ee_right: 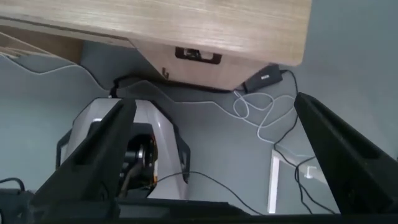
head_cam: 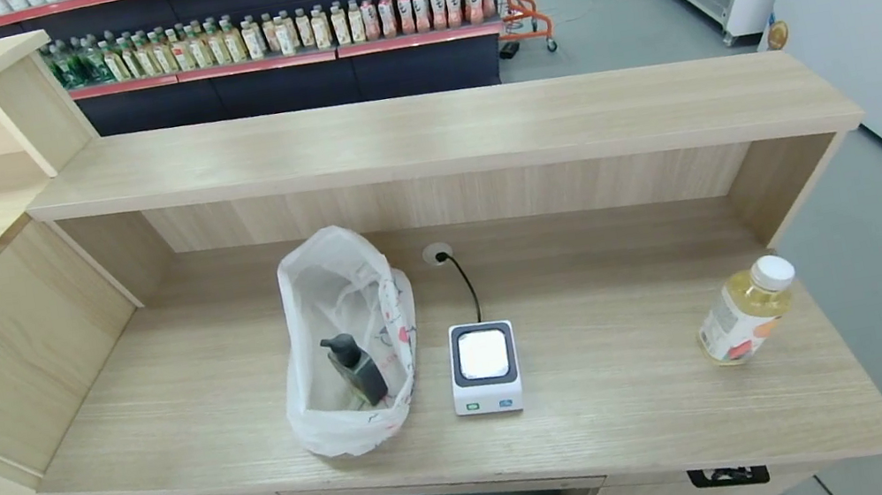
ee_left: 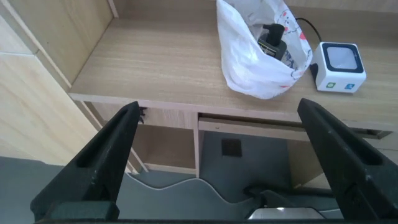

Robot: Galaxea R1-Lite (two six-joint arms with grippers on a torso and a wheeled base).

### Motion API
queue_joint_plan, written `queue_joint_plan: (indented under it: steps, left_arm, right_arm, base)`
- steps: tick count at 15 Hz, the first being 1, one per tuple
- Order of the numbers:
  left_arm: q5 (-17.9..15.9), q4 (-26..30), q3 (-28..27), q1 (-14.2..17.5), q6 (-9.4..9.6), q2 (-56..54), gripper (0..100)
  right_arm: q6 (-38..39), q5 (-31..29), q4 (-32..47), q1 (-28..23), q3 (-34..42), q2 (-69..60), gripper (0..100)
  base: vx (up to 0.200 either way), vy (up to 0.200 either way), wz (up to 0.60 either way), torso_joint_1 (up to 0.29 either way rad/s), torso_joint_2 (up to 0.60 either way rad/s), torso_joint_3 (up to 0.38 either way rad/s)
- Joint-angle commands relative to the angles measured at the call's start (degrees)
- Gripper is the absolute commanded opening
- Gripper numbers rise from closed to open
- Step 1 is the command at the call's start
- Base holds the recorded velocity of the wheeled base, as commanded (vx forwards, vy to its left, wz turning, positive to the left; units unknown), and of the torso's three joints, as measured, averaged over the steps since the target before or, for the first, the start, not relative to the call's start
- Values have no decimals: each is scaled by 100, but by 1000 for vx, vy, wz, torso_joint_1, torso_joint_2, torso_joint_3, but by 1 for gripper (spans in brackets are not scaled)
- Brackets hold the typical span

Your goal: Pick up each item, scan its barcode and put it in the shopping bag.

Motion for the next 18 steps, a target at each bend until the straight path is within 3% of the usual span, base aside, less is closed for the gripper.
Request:
queue_joint_plan:
  steps: [1, 3, 7, 12, 16, 18]
  left_arm:
    - [1, -4, 0, 1, -4, -2, 100]
    - [-8, -4, 0, 1, 5, -2, 100]
    - [-8, -4, 0, 1, 5, -2, 100]
    - [-8, -4, 0, 1, -4, -2, 100]
    - [-8, -4, 0, 1, -4, -2, 100]
    - [-8, -4, 0, 1, -4, 6, 100]
  right_arm:
    - [-17, 7, -34, -469, -21, 117, 100]
    - [35, 16, -43, -513, -56, 73, 100]
    - [150, 7, -52, -820, -179, -6, 100]
    - [422, 69, -96, -1057, -223, 468, 100]
    - [624, 499, -904, -1022, -214, 1233, 100]
    - [747, 499, -2003, -1075, -214, 2226, 100]
  base:
    - [0, 0, 0, 0, 0, 0]
    - [0, 0, 0, 0, 0, 0]
    - [0, -200, 0, 16, 7, 5]
    - [0, 0, 0, 0, 0, 0]
    - [0, 0, 0, 0, 0, 0]
    - [0, 0, 0, 0, 0, 0]
